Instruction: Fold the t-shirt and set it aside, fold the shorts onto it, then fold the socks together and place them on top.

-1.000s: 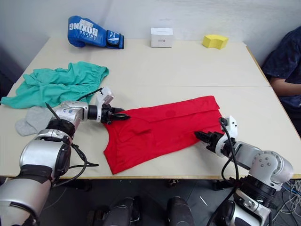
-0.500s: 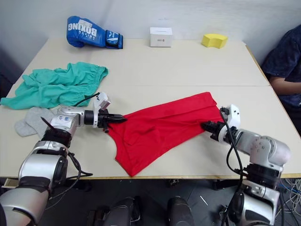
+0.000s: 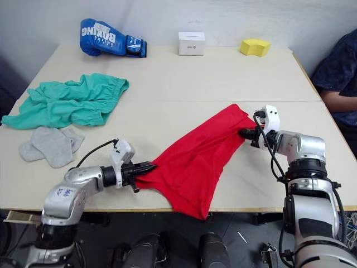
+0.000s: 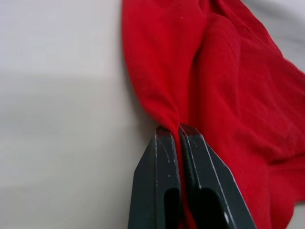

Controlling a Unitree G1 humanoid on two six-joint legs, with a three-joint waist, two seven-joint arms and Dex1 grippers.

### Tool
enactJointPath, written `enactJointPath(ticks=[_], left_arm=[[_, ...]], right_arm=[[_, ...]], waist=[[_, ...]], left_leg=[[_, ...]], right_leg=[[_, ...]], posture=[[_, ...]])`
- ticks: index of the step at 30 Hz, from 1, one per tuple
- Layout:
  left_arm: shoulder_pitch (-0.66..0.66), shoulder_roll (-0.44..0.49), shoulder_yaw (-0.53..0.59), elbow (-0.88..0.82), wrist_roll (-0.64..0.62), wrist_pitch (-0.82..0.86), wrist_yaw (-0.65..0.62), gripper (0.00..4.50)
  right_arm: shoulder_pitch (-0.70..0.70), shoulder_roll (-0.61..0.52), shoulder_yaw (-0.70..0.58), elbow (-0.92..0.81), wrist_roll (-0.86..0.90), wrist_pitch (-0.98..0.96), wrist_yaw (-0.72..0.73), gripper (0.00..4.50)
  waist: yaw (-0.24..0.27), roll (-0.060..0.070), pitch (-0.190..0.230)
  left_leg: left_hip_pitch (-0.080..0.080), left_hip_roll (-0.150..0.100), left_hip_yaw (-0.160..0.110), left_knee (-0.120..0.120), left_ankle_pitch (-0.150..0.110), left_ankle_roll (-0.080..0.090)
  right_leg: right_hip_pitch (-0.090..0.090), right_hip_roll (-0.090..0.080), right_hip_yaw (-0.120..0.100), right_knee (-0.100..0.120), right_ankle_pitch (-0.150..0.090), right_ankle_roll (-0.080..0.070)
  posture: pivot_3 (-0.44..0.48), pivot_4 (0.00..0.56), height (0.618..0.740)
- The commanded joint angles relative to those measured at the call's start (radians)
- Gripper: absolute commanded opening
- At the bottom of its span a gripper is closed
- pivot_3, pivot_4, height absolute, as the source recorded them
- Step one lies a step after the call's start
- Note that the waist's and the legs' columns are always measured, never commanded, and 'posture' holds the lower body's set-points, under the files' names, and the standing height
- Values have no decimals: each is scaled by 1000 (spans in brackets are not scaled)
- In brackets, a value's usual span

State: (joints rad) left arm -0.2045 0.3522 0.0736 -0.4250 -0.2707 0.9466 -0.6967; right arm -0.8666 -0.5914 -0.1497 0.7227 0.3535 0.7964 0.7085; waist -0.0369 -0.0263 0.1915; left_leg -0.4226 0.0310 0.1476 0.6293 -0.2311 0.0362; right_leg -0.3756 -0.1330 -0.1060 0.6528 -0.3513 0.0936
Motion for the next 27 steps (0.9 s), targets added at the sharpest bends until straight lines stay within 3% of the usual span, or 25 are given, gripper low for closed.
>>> enactJointPath(ticks=[1,4,7,10,14,15,18,21,27], left_arm=[[39,12,8,-108,-50,76,47,248],[17,53,35,-87,-98,96,26,971],[-43,153,76,-28,-169,116,-62,1938],[-92,320,75,44,-236,126,-208,2856],[-256,440,-1,199,-274,125,-344,4160],[-326,427,-41,261,-257,101,-354,4492],[-498,327,-119,430,-218,45,-333,4500],[-666,156,-173,676,-164,-13,-274,4500],[-869,-60,-254,1159,1,-252,-190,4500]], right_arm=[[-24,-37,-13,-5,1,-8,41,0],[-10,-61,-33,-40,26,51,65,0],[39,-119,-55,-149,76,166,114,612],[140,-189,-63,-323,138,269,176,1563],[329,-271,-123,-635,292,445,245,2979],[384,-279,-150,-718,337,495,246,3404],[491,-255,-211,-881,418,585,203,4470],[578,-168,-245,-997,459,631,117,4493],[695,-18,-243,-1118,474,675,-32,4493]], waist=[[5,0,0],[9,1,0],[15,1,0],[13,1,1],[17,2,1],[25,2,1],[36,2,1],[41,1,1],[37,0,1]], left_leg=[[0,0,0,0,0,0],[0,0,0,0,1,-1],[-1,0,-1,0,1,-1],[-1,0,-2,-1,0,-2],[-1,0,-1,-5,-1,-2],[-1,0,-2,-6,-1,-2],[-1,0,-1,-6,0,-2],[-1,-1,-1,-5,-1,0],[-5,-1,0,-1,-1,2]], right_leg=[[0,0,0,0,0,0],[0,1,0,0,0,0],[0,0,-1,-1,0,0],[-1,0,-2,-2,0,-1],[0,0,-2,-7,0,-1],[0,0,-3,-8,0,-1],[0,0,-3,-9,0,0],[1,0,-2,-9,2,1],[-1,0,-2,-9,3,3]], posture=[[0,150,740],[0,150,740],[0,150,740],[0,150,740],[0,150,740],[0,150,740],[0,150,740],[0,150,740],[0,150,740]])
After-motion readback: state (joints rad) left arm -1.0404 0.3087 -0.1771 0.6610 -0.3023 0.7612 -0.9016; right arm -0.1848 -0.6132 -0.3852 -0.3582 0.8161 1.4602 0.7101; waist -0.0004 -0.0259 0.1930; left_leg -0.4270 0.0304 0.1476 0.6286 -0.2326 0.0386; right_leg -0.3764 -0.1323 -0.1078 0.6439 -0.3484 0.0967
